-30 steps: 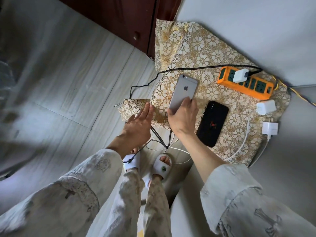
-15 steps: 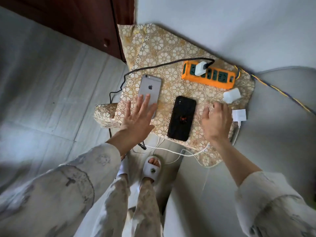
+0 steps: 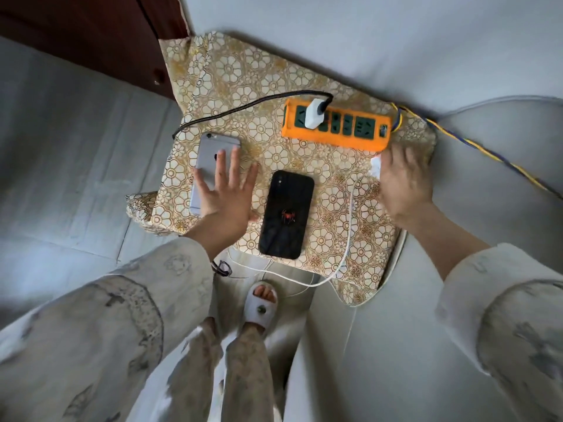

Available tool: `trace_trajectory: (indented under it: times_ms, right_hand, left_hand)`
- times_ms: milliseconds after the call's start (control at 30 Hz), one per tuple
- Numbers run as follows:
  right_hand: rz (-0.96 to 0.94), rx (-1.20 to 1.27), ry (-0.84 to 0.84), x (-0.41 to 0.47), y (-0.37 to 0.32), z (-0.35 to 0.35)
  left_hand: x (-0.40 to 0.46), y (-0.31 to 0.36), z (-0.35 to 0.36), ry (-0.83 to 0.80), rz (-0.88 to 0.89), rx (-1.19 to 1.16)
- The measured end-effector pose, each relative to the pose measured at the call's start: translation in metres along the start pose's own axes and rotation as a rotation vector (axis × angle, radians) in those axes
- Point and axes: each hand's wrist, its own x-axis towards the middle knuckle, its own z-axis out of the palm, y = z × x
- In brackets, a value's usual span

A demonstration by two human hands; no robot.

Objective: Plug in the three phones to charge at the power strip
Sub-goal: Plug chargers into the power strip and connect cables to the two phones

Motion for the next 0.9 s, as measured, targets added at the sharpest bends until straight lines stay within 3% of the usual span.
trace_trajectory:
  times_ms: [100,233,433,600,767,900]
  right_hand:
    - [-0.106,-0.084,0.099,0.002,0.010,0.001]
    - [-0.188,0.056,-0.015,-0.007,0.022,-0.002]
    - [-0.077,0.906,0.143,0.000,0.021,-0.026]
    - [0.011,1.254,0.059,0.043,0.013,-0.043]
    - [-0.090,1.206,-0.015,0.055,0.005,-0.041]
    - [-0.052,1.232,-0.050,0.062,0.005,-0.036]
  left_hand:
    - [0.003,0.007,0.000,-0.019,-0.031,-0.001]
    - [0.002,0.005,-0.001,-0.039,-0.022,-0.035]
    - [-0.003,0.008,-0.006,-0.060,-0.017,-0.018]
    - [-0.002,0.008,-0.005,-0.056,-0.025,-0.008]
    - [-0.001,0.006,-0.001,-0.043,-0.026,-0.017]
    - [0.000,0.006,0.000,-0.047,-0.035,-0.016]
